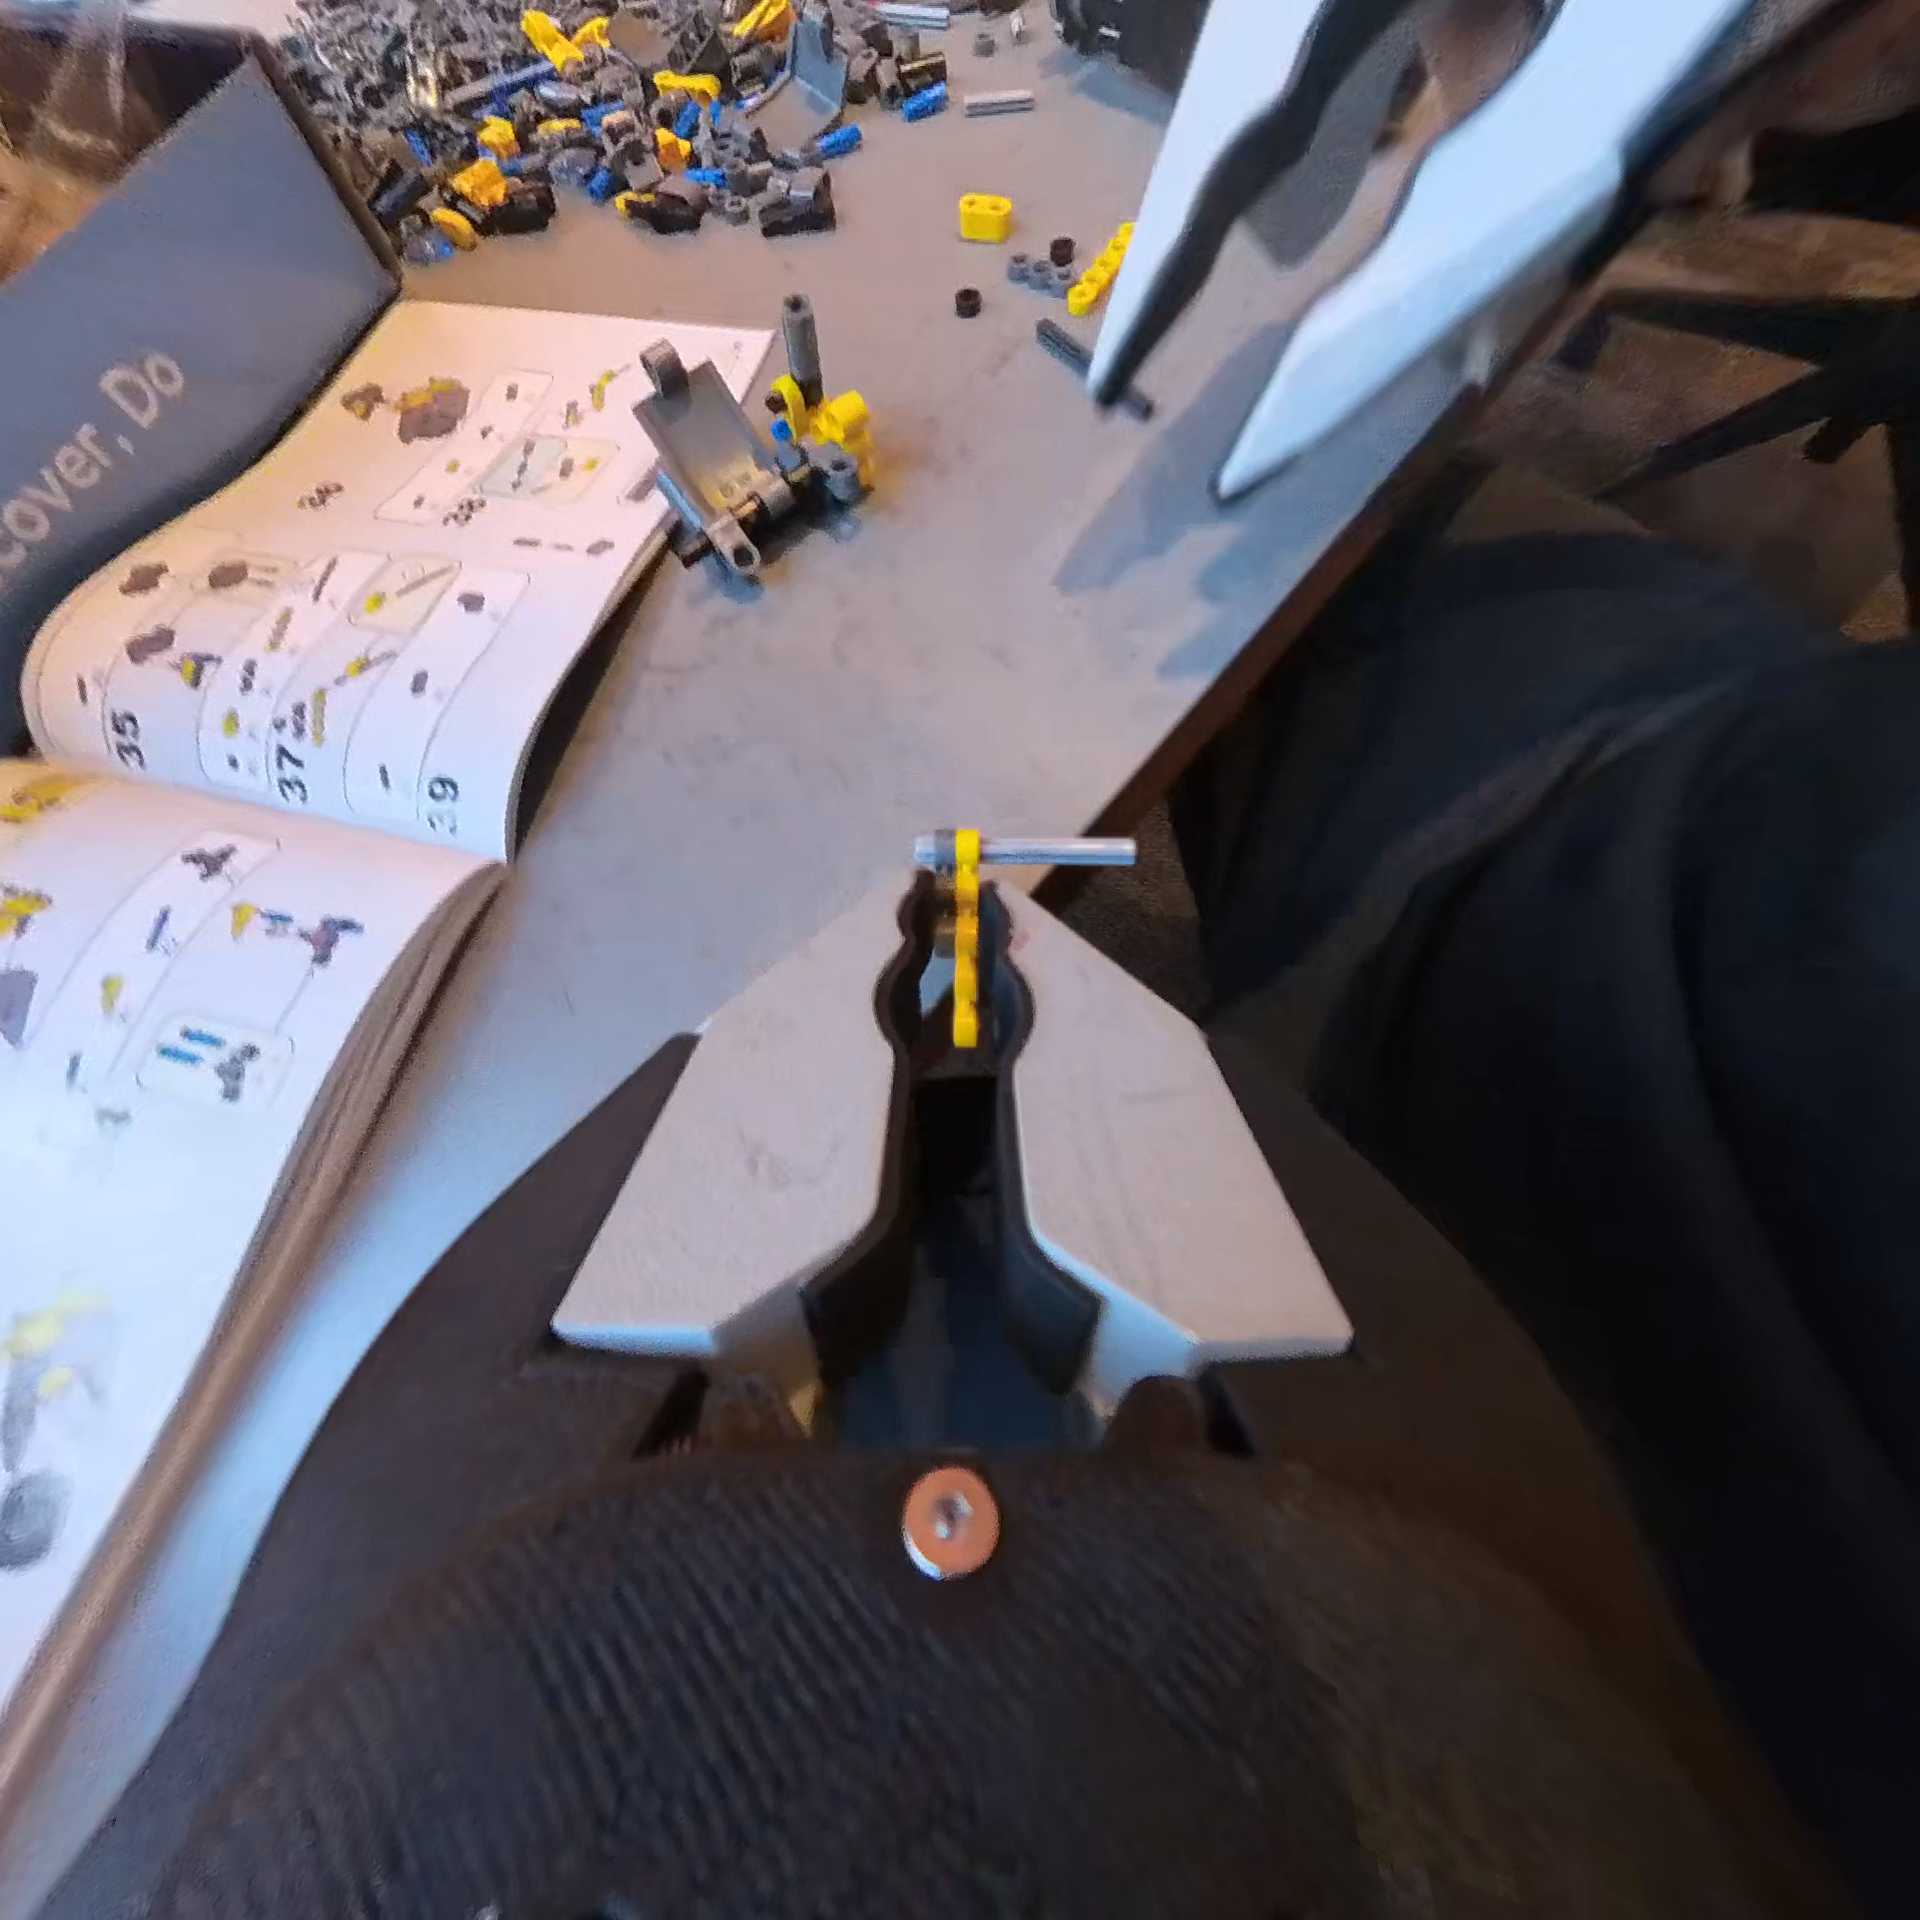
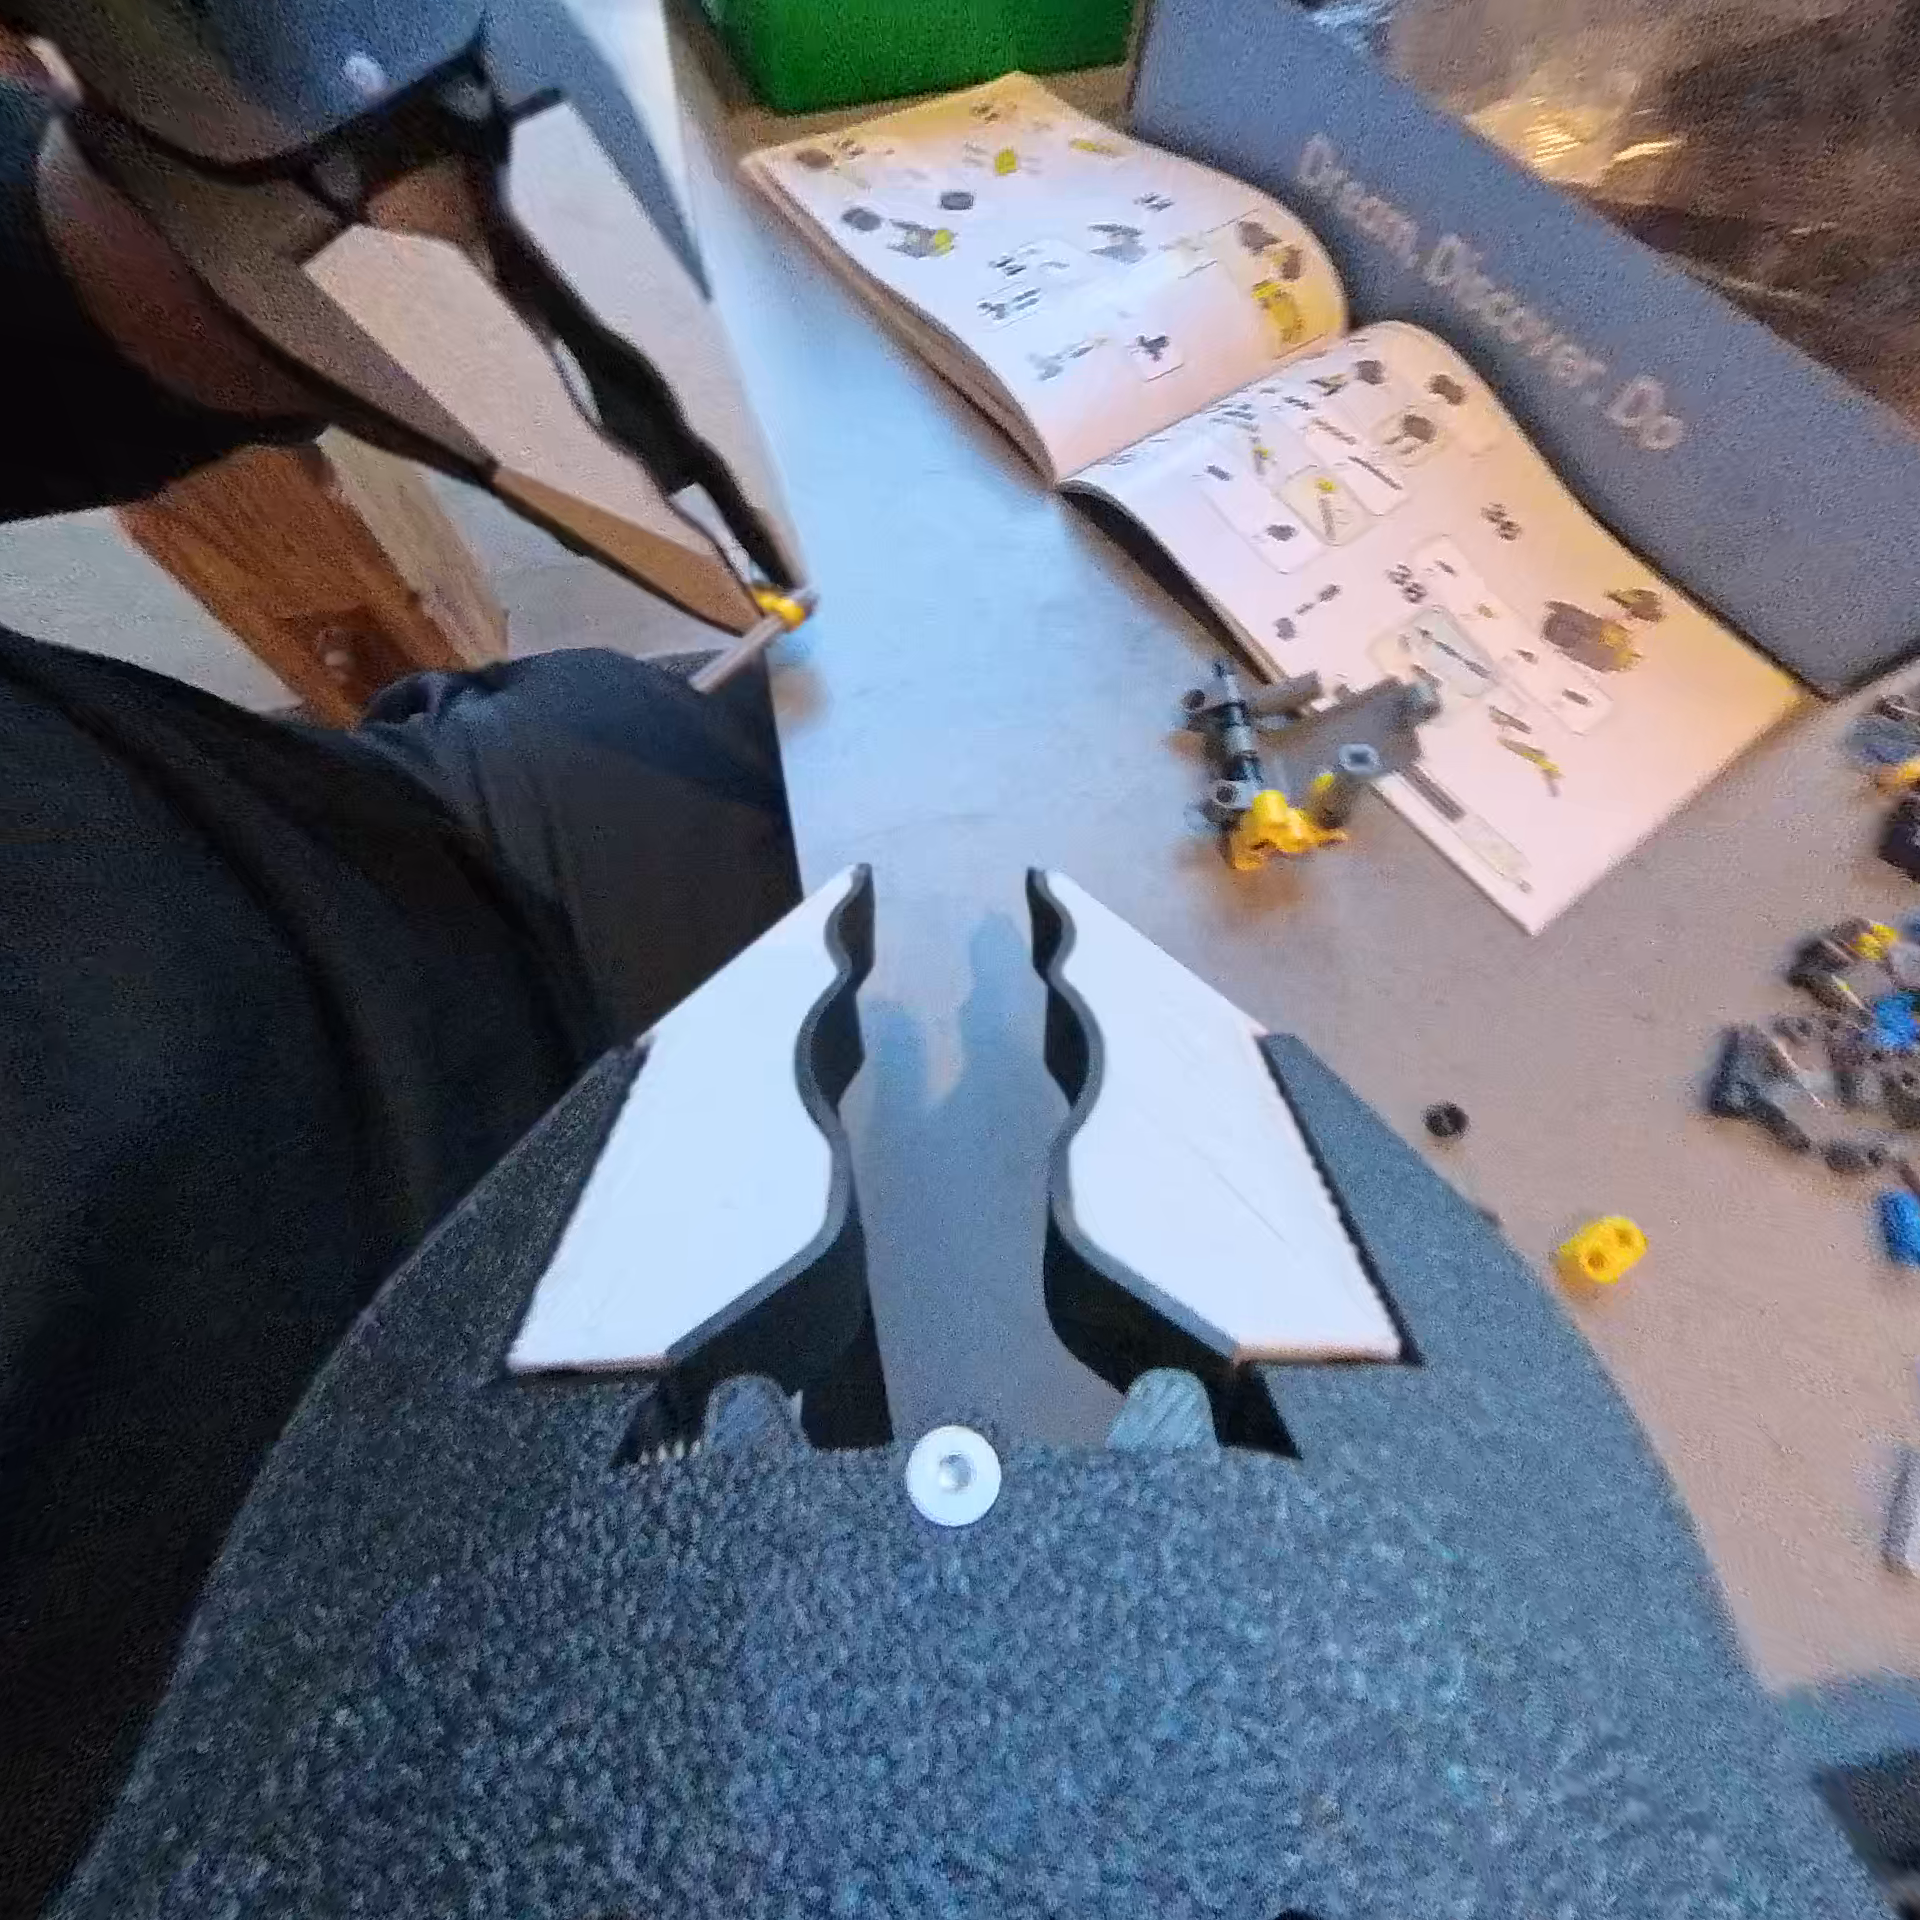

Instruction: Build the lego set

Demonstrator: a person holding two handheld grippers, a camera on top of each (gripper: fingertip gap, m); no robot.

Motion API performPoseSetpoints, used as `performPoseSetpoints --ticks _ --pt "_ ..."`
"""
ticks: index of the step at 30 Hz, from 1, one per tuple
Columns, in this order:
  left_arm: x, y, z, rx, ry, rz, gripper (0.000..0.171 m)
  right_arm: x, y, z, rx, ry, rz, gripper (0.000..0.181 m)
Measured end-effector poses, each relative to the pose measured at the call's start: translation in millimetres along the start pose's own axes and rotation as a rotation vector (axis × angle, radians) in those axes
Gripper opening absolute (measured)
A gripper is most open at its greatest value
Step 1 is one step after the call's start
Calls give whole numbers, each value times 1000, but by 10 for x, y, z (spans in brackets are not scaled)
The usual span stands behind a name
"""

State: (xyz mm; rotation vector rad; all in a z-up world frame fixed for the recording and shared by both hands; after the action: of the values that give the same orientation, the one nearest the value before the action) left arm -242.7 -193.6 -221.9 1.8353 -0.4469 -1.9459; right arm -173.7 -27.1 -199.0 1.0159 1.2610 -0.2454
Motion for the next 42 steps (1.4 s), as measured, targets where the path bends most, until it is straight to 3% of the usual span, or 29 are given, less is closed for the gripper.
performPoseSetpoints --ticks 3,6,9,13,17,24,27,34,38,42 --pt "57 88 -83 16 47 -17 7 34 274 -59 72 -49 -77 33" --pt "87 159 -242 22 49 -21 7 42 389 123 15 -105 -116 33" --pt "179 247 -526 49 34 -17 8 121 272 521 -146 -177 -73 32" --pt "338 408 -964 82 30 -22 8 287 -125 1240 -459 -340 -13 37" --pt "482 583 -1288 66 -60 -42 8 316 -344 1713 -632 -500 -58 44" --pt "613 845 -1730 80 -150 -56 7 401 -371 2210 -655 -650 -80 10" --pt "676 970 -1852 112 -176 -31 9 414 -352 2398 -596 -570 -53 4" --pt "724 1104 -1890 171 -67 -28 8 380 -329 2659 -476 -466 -80 4" --pt "890 993 -2013 252 -42 66 9 542 -347 2774 -453 -225 78 4" --pt "941 840 -2111 211 -96 154 7 692 -358 2768 -423 -41 169 3"
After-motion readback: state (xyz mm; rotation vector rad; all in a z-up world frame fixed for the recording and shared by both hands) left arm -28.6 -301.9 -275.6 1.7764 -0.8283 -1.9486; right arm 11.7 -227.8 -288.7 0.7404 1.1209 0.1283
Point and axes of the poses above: each gripper's, where its closed fingertips meet, y back along the fingers, x out of its underside, z = x × y across the jaws, the point moved 7 cm from there along y, back along the fingers, and after that the axes turned 5 degrees about -z, right-handed, at the moved point
